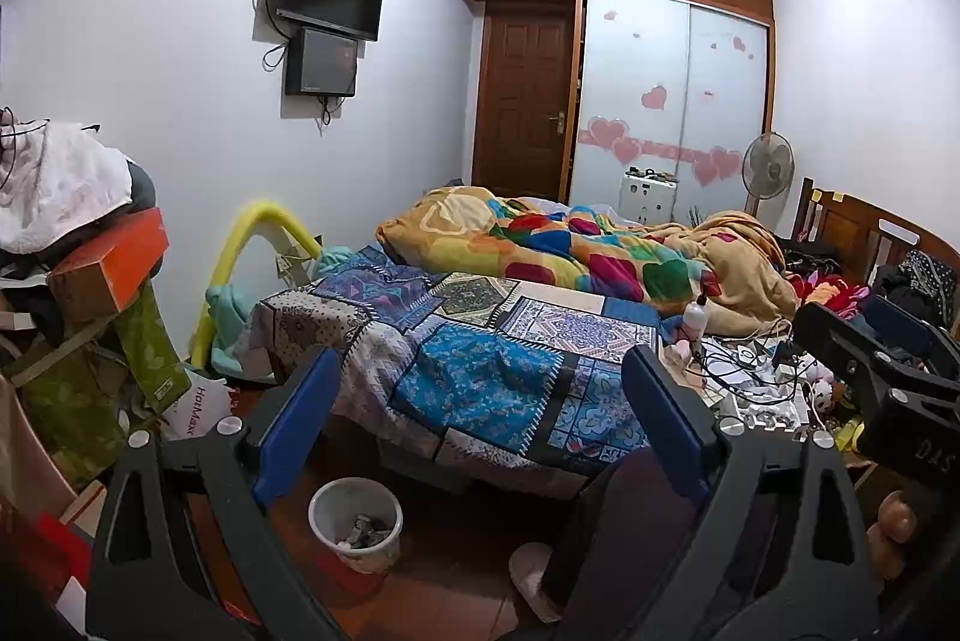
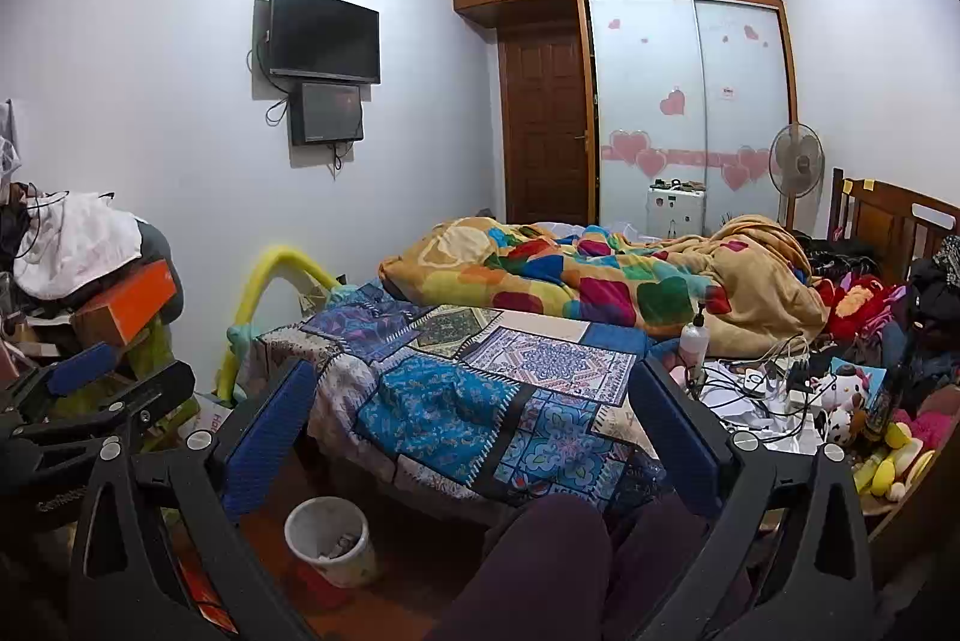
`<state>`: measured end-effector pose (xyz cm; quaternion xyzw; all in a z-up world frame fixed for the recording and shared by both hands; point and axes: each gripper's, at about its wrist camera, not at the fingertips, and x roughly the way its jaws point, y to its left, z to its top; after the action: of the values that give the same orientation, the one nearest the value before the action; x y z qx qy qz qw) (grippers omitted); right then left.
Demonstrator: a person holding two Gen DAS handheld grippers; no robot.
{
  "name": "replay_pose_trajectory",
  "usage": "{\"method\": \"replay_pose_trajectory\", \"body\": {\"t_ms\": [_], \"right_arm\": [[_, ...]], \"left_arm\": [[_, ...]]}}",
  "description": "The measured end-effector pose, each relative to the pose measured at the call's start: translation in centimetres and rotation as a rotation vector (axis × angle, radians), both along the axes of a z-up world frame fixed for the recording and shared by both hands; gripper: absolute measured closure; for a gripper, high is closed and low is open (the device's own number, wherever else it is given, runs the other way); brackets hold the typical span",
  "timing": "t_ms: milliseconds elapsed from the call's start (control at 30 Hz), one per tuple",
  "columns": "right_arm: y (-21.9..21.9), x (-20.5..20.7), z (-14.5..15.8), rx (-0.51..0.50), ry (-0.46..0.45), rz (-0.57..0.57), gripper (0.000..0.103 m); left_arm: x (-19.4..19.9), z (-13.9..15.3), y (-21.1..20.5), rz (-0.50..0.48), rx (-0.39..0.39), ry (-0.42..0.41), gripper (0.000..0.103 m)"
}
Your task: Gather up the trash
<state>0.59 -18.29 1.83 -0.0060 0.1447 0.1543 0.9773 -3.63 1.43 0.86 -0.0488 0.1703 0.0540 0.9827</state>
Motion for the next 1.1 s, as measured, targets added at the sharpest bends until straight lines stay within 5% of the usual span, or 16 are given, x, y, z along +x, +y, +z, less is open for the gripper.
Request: {"method": "replay_pose_trajectory", "body": {"t_ms": [1100], "right_arm": [[-0.05,-0.26,0.47,-0.011,-0.006,0.015,0.000]], "left_arm": [[-0.17,-0.12,-0.20,-0.003,-0.007,-0.002,0.004]]}}
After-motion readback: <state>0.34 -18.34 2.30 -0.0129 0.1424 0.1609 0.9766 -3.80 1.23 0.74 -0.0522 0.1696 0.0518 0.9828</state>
